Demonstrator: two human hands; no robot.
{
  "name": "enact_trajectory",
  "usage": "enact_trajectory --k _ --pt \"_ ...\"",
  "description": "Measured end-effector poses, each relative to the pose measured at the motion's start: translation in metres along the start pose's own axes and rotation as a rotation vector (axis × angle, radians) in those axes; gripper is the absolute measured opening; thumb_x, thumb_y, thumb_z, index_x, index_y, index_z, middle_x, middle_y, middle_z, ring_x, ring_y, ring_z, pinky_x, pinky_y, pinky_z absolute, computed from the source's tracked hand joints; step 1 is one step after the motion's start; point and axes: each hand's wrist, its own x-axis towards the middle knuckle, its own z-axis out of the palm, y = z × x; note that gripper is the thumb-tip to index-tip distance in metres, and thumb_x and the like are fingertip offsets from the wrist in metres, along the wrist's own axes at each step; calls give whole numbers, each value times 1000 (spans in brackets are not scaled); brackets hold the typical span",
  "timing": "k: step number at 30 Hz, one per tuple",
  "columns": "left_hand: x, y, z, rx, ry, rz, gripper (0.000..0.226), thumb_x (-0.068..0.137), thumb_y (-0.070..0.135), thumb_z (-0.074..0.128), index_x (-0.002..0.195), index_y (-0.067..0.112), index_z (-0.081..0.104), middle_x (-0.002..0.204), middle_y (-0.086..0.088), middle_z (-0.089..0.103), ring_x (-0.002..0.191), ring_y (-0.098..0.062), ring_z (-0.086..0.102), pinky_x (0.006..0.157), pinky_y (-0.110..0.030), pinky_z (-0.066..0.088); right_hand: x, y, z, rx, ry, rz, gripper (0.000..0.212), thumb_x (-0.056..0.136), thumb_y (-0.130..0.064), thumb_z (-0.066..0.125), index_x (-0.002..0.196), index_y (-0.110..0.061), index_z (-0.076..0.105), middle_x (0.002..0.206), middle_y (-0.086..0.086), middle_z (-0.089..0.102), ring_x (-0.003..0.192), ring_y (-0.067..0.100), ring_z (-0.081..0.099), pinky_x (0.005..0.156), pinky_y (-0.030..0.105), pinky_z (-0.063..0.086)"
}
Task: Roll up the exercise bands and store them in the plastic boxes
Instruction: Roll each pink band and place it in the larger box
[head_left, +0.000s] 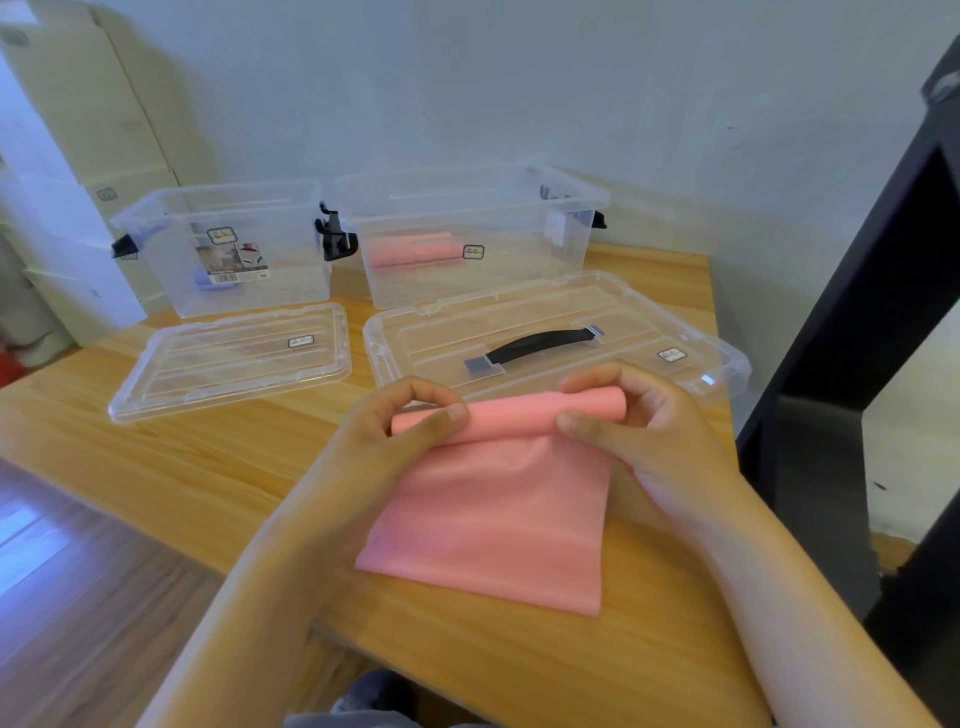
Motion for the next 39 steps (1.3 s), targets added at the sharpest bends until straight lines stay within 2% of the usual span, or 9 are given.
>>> enact_trajectory --k 4,8,14,16,20,23,30,36,39 --pt "0 2 -2 -33 -7 40 29 65 22 84 87 18 66 80 -1 66 65 -8 58 52 -13 44 0 1 -3 -5 -49 34 29 64 -13 81 89 -20 70 88 -4 70 82 10 63 69 20 51" --pt "2 1 -3 -67 -23 95 32 66 9 84 92 10 65 101 -12 70 84 -13 65 68 -18 52 1 2 -3 -22 -29 106 24 66 -23 77 88 -19 69 81 -6 69 74 11 61 61 18 49" --pt "0 2 -2 -75 -35 -34 31 66 29 76 93 17 66 79 -4 67 62 -11 59 48 -16 43 2 1 0 49 -27 5 20 65 -6 74 81 -16 68 93 0 73 84 12 66 72 23 54" --pt "1 1 -1 -83 -24 -8 32 63 21 85 89 19 66 77 -1 67 60 -11 59 47 -17 44 1 1 1 54 -39 -28 25 66 1 71 87 -11 65 95 -1 73 89 10 66 77 20 53" --pt "2 0 -4 -159 -1 122 25 64 10 77 81 26 67 96 -2 73 79 -14 68 62 -23 55 1 1 -1 31 -60 45 36 65 -13 76 99 -18 66 91 -3 70 84 11 63 69 20 51" --pt "4 -1 -8 -151 -24 161 29 63 7 79 83 24 66 101 -3 73 90 -15 68 69 -23 55 1 3 -1 19 -12 100 30 62 -23 81 89 -23 68 78 -5 69 72 12 61 62 23 48" --pt "0 -1 -5 -124 -44 19 26 64 28 80 87 28 68 80 -1 67 62 -14 61 48 -21 46 3 0 -1 54 -20 -16 32 60 -10 75 89 -19 66 95 -2 70 90 13 64 79 31 52" --pt "3 -1 -7 -118 -47 136 32 61 13 82 85 26 65 110 -5 73 91 -20 69 66 -24 54 2 1 0 55 -21 80 36 64 -15 83 96 -20 67 84 -7 70 78 8 64 65 19 52" --pt "3 -2 -7 -124 -60 102 39 57 24 84 92 31 67 99 -2 74 82 -17 68 62 -23 52 2 1 1 28 49 43 33 62 -18 76 93 -19 66 78 -11 69 73 4 63 63 17 51"
